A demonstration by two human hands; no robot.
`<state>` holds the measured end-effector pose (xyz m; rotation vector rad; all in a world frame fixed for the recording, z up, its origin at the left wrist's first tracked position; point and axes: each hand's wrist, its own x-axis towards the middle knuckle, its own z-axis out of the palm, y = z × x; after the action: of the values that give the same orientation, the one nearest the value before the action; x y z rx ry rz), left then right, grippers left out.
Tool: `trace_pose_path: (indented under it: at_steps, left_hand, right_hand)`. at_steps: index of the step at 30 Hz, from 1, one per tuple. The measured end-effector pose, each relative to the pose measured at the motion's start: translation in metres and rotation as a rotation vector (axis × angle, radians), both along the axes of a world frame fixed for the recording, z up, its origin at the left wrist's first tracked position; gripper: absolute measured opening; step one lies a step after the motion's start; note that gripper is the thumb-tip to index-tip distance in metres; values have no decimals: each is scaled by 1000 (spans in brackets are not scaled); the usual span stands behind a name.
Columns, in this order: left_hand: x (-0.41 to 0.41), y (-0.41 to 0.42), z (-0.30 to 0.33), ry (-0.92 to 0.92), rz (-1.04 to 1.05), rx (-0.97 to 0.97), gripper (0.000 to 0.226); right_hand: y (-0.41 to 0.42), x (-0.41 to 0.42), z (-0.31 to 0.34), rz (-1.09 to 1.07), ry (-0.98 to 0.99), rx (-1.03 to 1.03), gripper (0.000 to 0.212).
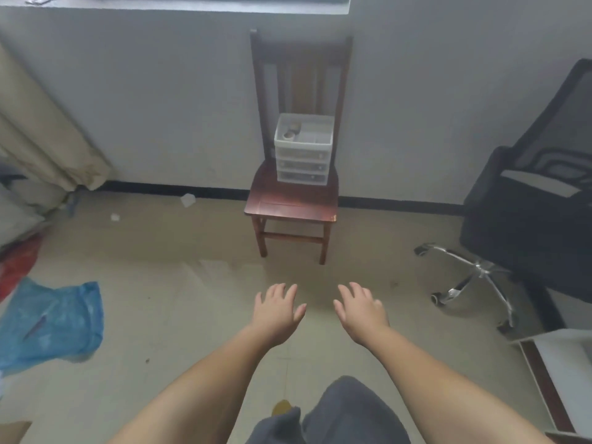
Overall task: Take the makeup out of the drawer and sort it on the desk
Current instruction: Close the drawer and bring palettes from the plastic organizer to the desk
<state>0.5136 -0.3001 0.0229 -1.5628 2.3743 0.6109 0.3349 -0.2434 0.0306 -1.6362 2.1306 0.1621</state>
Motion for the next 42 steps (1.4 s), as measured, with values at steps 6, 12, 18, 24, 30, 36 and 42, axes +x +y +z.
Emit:
trace_pose_path:
  at_steps: [6, 12, 18, 24, 30, 36, 42]
  left_hand:
    - [-33, -126, -7, -13, -18, 10, 59]
    - [-81, -271, -17, -2, 87, 9, 58]
    - [-122, -393, -13, 16, 123, 17, 59]
    - [-149, -536, -13, 44, 93, -32, 52]
    - [-172, -658, -37, -34, -39, -98, 46]
    - [-183, -705, -73, -61, -233, -43, 39]
    - [-182, -712, -98, -8, -282, -157, 57]
  right_hand:
    - [-121, -34, -10, 26, 11, 27, 49]
    - [-282, -95, -14, 117, 38, -7, 48]
    - [-427, -145, -7, 165, 49, -18, 48]
    - [-569, -164, -14, 227, 35, -76, 40]
    - [-698, -163, -36, 240, 77, -59, 38]
    - [-772, -152, -73, 295, -1, -30, 51]
    - [-782, -148, -101, 280, 4, 30, 51]
